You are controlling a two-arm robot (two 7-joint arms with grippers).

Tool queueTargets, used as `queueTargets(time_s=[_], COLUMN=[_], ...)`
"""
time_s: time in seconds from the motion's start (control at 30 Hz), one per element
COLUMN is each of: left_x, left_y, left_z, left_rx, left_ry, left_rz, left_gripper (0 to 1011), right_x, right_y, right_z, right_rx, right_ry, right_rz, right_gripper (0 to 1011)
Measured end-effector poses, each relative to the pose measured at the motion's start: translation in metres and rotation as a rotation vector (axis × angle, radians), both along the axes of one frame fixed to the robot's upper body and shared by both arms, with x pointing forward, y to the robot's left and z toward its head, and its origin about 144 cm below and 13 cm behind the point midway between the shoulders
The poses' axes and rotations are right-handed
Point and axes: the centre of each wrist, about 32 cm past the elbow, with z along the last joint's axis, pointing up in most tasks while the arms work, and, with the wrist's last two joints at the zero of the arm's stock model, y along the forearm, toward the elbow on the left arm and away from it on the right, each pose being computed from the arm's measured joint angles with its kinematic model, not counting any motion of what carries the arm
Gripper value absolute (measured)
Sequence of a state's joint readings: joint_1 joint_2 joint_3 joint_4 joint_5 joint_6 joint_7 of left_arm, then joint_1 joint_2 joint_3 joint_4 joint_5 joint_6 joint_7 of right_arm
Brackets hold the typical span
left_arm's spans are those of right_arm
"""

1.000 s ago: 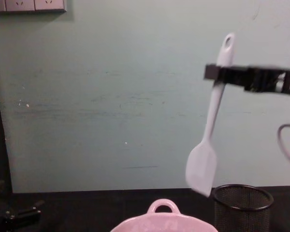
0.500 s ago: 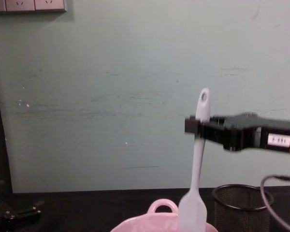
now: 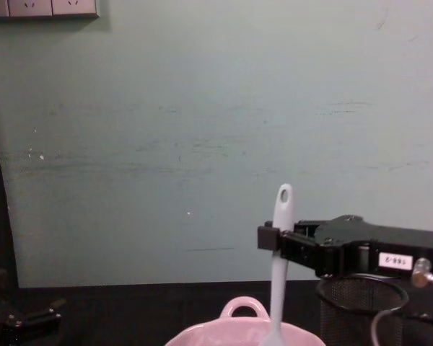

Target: Use the one hand to pick up the spoon and stir the clear water in the bowl.

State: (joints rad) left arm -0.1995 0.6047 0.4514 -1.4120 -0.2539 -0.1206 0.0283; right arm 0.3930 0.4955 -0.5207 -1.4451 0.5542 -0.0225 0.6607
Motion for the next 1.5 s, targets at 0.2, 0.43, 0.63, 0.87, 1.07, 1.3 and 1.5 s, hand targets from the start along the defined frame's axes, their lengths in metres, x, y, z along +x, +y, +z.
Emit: queueTargets(time_s=[0.2,0.43,0.63,0.87,1.07,1.3,1.5], left_x=[0.000,0.000,0.000,0.000,0.000,0.000,0.000], left_y=[0.000,0.000,0.000,0.000,0.000,0.000,0.000], left_z=[0.000,0.000,0.000,0.000,0.000,0.000,0.000], left_rx=[0.000,0.000,0.000,0.000,0.000,0.000,0.000], left_ry=[0.000,0.000,0.000,0.000,0.000,0.000,0.000], left_rz=[0.000,0.000,0.000,0.000,0.000,0.000,0.000], left_gripper=[1011,1011,1011,1011,1011,1011,1011], right_x=[0.000,0.004,0.012,0.022,0.028,0.032,0.027], right_y=[0.012,0.030,0.042,0.051,0.051,0.042,0.030], right_z=[-0.007,-0.014,-0.018,-0.027,-0.031,-0.030,-0.025], right_rx=[0.021,0.035,0.061,0.082,0.072,0.040,0.017], right_ry=[0.022,0.025,0.004,-0.045,-0.089,-0.122,-0.129], right_rz=[0.028,0.048,0.024,-0.034,-0.085,-0.124,-0.134], right_gripper=[114,114,114,114,114,114,114])
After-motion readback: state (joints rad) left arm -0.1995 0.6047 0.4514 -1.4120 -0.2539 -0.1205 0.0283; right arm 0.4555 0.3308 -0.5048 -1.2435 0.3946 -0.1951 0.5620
